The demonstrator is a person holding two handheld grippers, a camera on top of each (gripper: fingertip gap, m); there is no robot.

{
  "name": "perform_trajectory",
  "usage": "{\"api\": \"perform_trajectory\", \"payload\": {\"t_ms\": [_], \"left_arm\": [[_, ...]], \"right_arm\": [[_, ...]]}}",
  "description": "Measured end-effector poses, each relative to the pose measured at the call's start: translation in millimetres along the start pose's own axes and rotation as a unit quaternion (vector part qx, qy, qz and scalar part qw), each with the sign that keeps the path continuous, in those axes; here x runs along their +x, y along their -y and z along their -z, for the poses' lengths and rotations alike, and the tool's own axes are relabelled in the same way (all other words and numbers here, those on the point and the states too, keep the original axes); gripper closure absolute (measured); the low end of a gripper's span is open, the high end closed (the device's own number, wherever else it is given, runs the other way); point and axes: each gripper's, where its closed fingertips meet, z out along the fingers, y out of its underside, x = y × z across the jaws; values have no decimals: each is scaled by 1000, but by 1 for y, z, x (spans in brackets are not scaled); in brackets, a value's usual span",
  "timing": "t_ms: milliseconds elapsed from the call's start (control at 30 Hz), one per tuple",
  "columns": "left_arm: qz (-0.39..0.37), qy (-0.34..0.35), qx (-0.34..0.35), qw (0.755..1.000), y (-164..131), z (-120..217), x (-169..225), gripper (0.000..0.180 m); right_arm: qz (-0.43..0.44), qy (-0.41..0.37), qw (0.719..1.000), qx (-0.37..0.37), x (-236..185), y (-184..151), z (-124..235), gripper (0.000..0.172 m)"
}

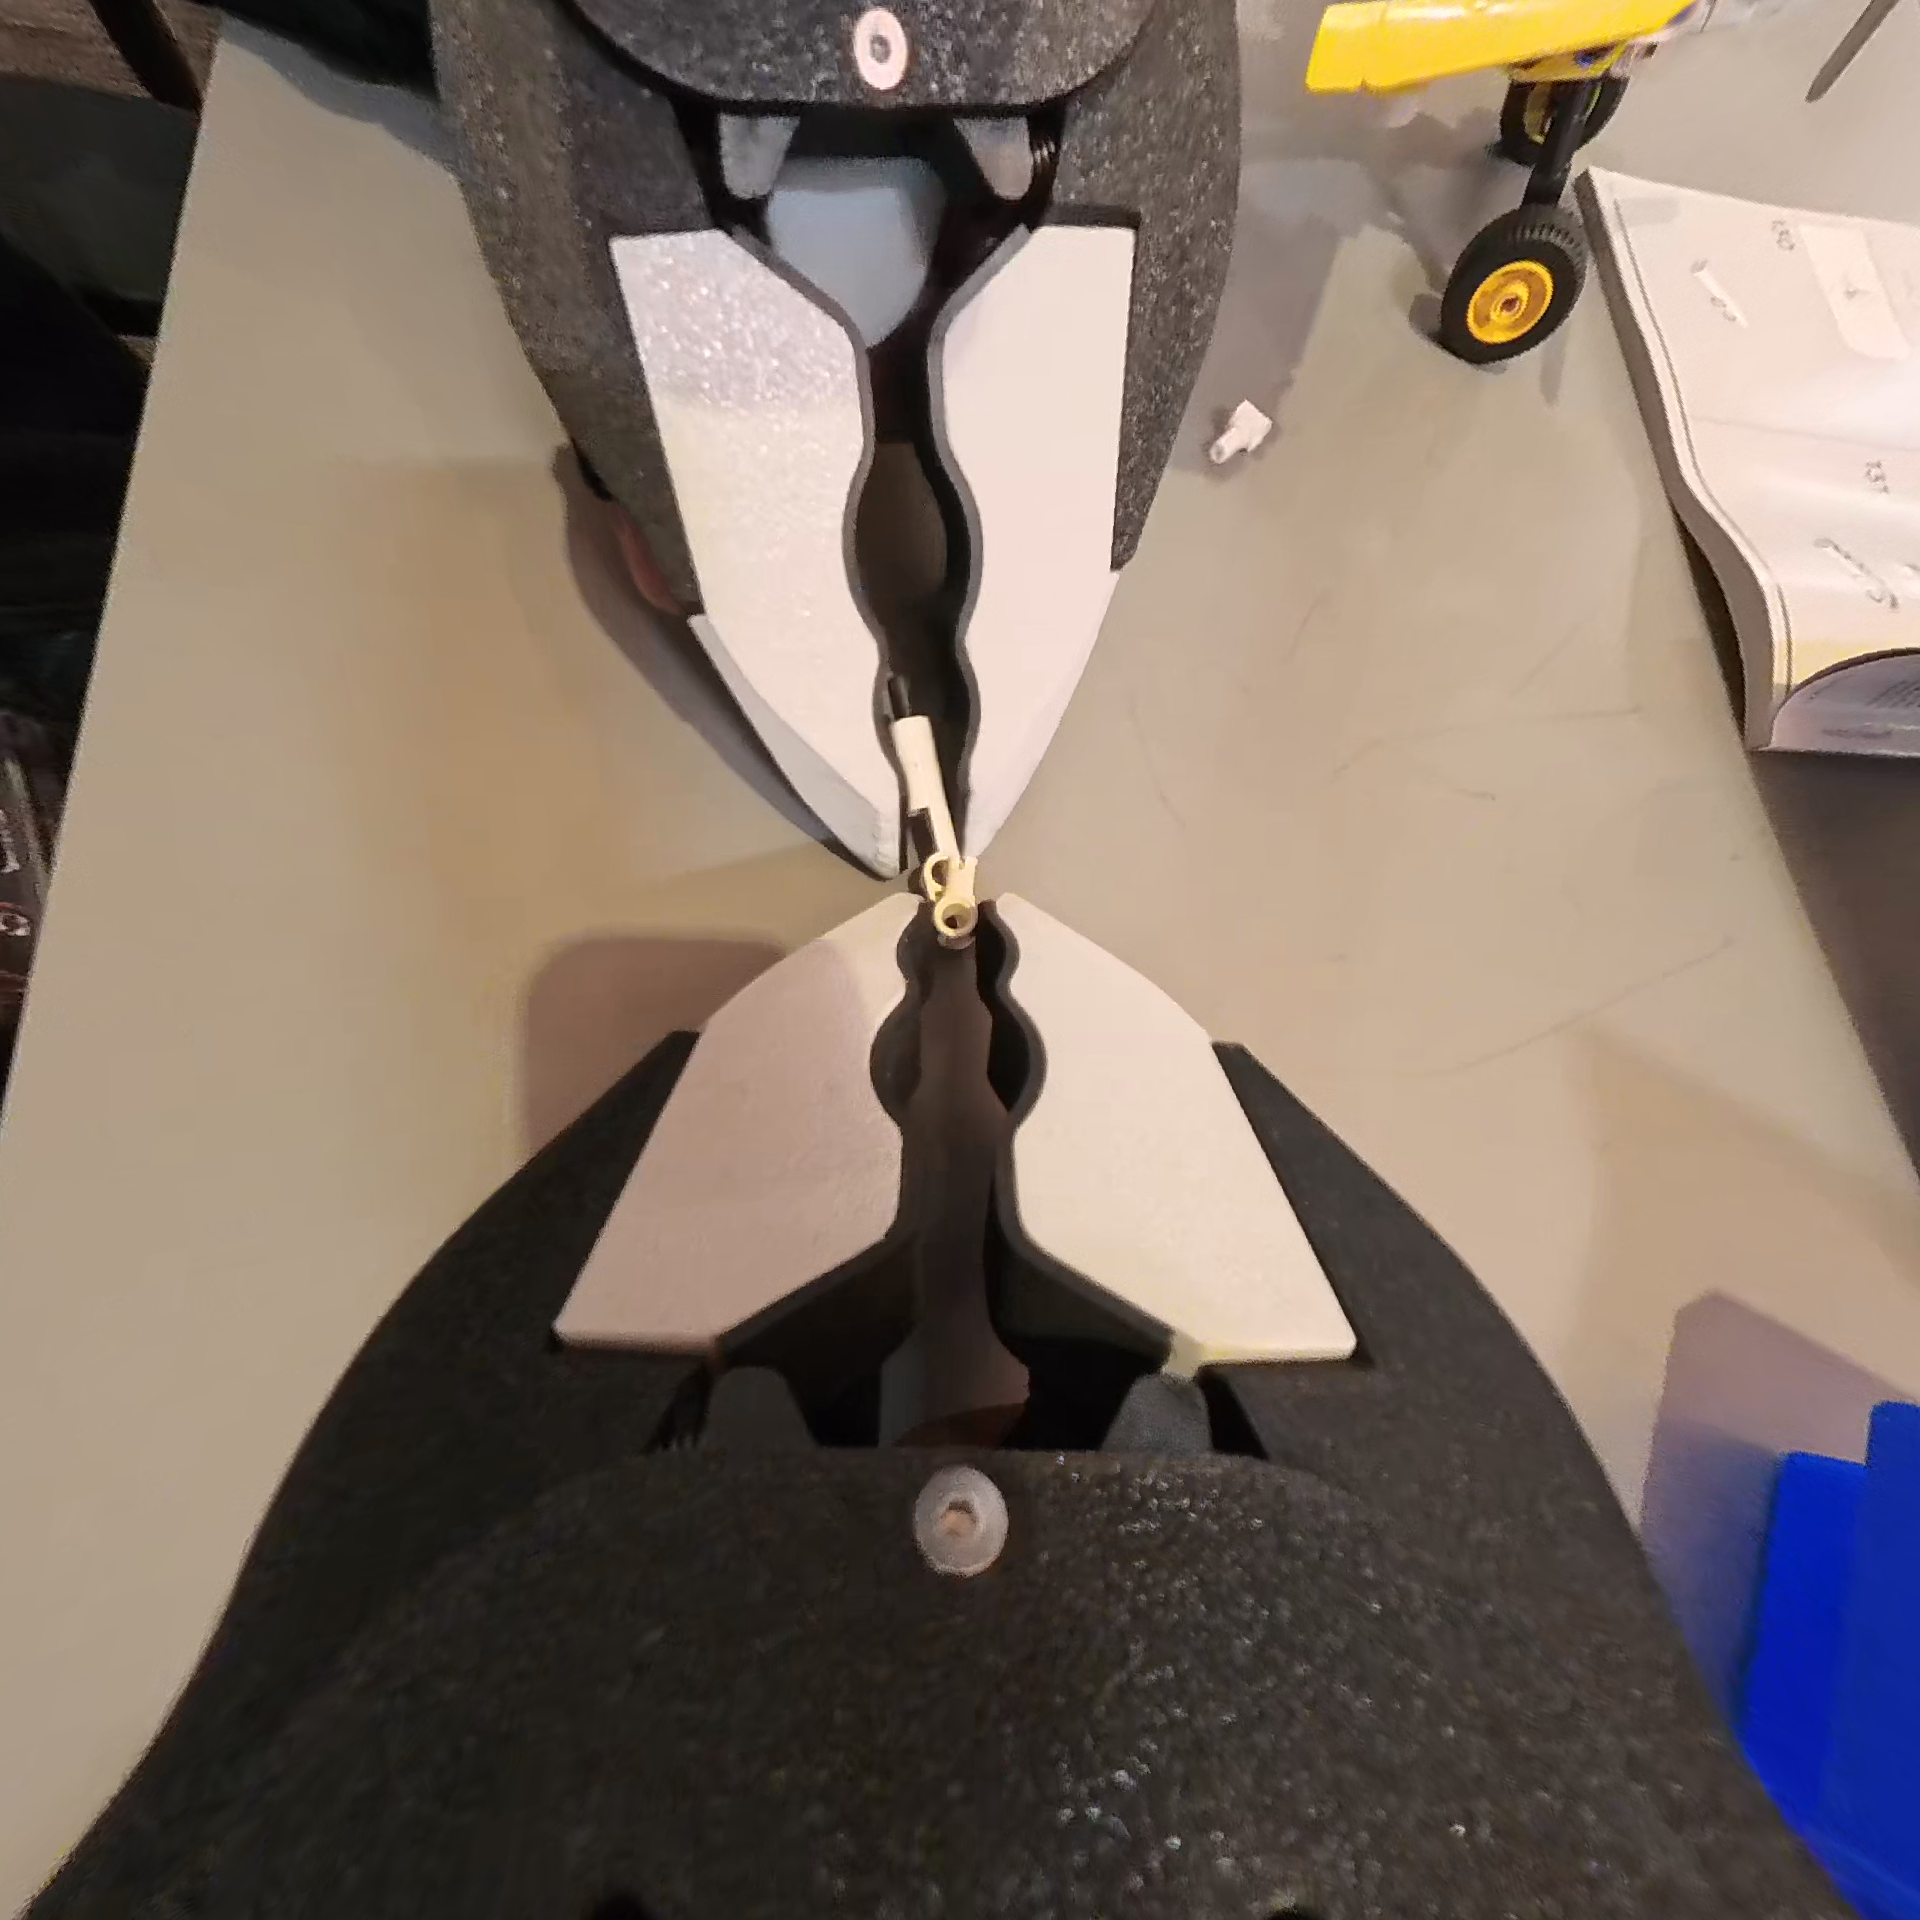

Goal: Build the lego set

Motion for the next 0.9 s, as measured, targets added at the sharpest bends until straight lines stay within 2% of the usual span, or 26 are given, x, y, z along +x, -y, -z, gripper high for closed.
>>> {"api": "perform_trajectory", "payload": {"t_ms": [167,333,500,767,900], "left_arm": [[6,1,4,1000,1,-1,-2,166],[9,4,6,1000,1,-1,-4,172],[23,7,7,1000,2,0,-5,173],[73,-31,22,997,4,4,-3,174],[58,-34,22,998,6,2,1,176]], "right_arm": [[-5,9,1000,-7,-1,-1,-2,164],[-11,4,1000,-4,1,-1,-1,164],[20,-23,999,14,2,3,3,164],[33,-46,998,17,4,2,8,164],[39,-37,999,7,1,3,7,164]]}}
